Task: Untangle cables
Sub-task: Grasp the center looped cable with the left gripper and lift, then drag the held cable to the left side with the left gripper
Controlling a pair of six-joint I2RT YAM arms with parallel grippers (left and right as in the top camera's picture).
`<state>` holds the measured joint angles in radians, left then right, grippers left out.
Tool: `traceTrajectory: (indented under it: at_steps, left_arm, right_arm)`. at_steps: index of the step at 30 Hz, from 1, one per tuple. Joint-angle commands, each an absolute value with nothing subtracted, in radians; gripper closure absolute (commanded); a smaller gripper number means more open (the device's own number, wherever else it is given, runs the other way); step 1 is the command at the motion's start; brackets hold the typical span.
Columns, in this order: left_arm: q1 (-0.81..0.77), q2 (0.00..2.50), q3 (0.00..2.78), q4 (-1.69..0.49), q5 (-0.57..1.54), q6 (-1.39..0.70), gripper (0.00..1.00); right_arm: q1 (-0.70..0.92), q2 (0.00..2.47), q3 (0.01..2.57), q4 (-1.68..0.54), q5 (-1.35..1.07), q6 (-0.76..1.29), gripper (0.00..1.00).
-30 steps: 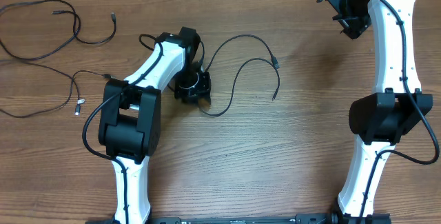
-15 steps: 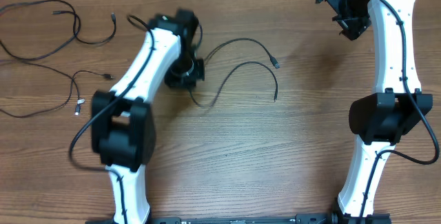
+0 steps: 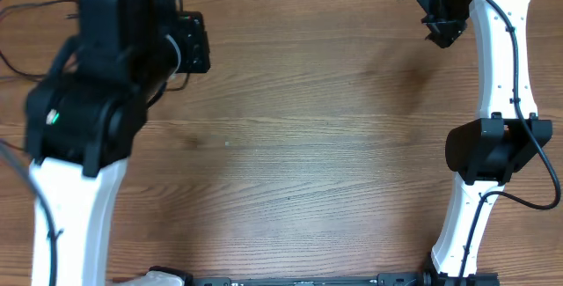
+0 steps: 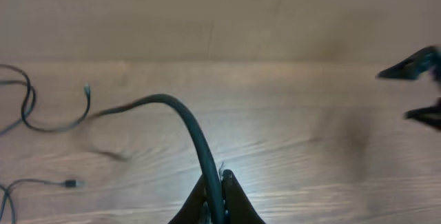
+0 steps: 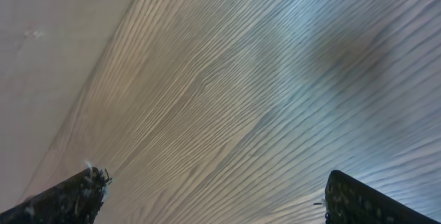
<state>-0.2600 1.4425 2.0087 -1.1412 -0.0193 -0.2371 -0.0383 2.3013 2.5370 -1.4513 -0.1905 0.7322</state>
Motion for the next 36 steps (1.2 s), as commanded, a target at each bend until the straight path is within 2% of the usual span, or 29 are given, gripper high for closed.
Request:
traceTrajectory:
  at_steps: [1, 10, 12, 14, 16, 24, 30, 36]
  left_arm:
    - [-0.255, 1.401, 2.019, -1.148, 0.001, -0.304, 0.96]
    - [-0.192, 1.414, 2.018, -1.185, -0.012, -0.618, 0.96]
    - [-0.149, 1.414, 2.018, -1.226, -0.047, -0.731, 0.96]
    - [-0.089, 1.419, 2.017, -1.323, -0.112, -0.940, 0.96]
    - [-0.014, 1.430, 2.015, -1.406, -0.122, -1.012, 0.95]
    - [0.192, 1.464, 1.904, -1.508, -0.120, -1.100, 0.96]
    - [0.349, 1.464, 1.715, -1.495, -0.111, -1.172, 0.96]
    - [0.542, 1.464, 1.586, -1.430, -0.086, -1.158, 0.96]
  right_arm:
    - [-0.039, 2.307, 2.539, -1.441, -0.229, 0.728, 0.00]
    - [-0.039, 2.307, 2.539, -1.442, -0.229, 0.728, 0.00]
    - [-0.039, 2.307, 2.539, -1.443, -0.229, 0.728, 0.00]
    - [-0.039, 2.307, 2.539, -1.442, -0.229, 0.728, 0.00]
    - [-0.039, 2.307, 2.539, -1.442, -0.229, 0.728, 0.00]
    - [-0.039, 2.307, 2.539, -1.439, -0.229, 0.728, 0.00]
    - [-0.039, 2.307, 2.539, -1.437, -0.226, 0.728, 0.00]
    - [-0.039, 2.307, 2.539, -1.426, -0.226, 0.728, 0.00]
